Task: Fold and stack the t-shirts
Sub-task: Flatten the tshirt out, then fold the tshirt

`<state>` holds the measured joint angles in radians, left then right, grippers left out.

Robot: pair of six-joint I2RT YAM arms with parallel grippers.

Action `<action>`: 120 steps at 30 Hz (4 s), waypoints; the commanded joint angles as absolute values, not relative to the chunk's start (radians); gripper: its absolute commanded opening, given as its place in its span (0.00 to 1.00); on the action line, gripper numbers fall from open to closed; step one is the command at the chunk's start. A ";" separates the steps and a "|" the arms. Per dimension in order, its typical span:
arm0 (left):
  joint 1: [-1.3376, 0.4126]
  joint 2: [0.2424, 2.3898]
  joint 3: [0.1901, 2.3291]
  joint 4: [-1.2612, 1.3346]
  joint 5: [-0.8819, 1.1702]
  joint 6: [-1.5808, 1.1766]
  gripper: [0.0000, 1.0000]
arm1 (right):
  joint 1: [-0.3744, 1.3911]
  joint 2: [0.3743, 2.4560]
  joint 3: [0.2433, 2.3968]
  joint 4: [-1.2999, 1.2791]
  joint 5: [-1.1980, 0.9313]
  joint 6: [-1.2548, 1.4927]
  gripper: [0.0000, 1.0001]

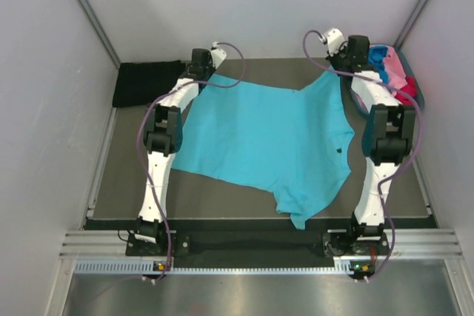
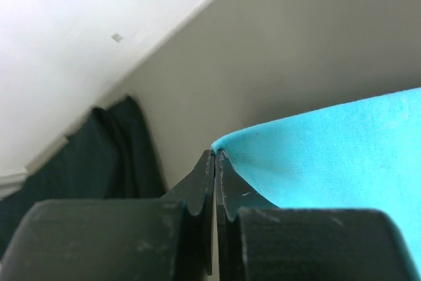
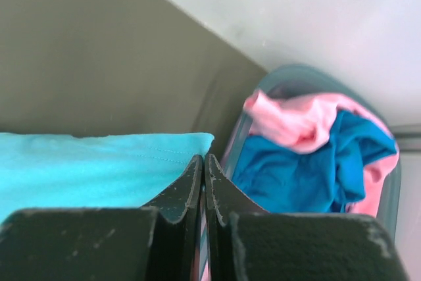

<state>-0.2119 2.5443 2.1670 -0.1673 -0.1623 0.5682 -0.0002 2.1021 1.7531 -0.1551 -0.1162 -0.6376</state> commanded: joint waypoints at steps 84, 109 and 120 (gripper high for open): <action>-0.087 2.066 1.703 -0.386 0.167 0.608 0.00 | 0.107 1.378 1.114 -0.629 -0.242 -0.566 0.00; -0.115 2.246 1.971 -0.561 0.172 0.419 0.30 | 0.146 1.698 1.365 -0.661 -0.368 -0.558 0.25; -0.115 2.230 1.939 -0.555 0.202 0.382 0.29 | 0.137 1.922 1.534 -0.667 -0.348 -0.552 0.33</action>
<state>-0.1188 2.2803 1.9327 -0.5514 0.1699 0.4049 0.1452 1.8923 1.4765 -0.6735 -0.3481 -0.5488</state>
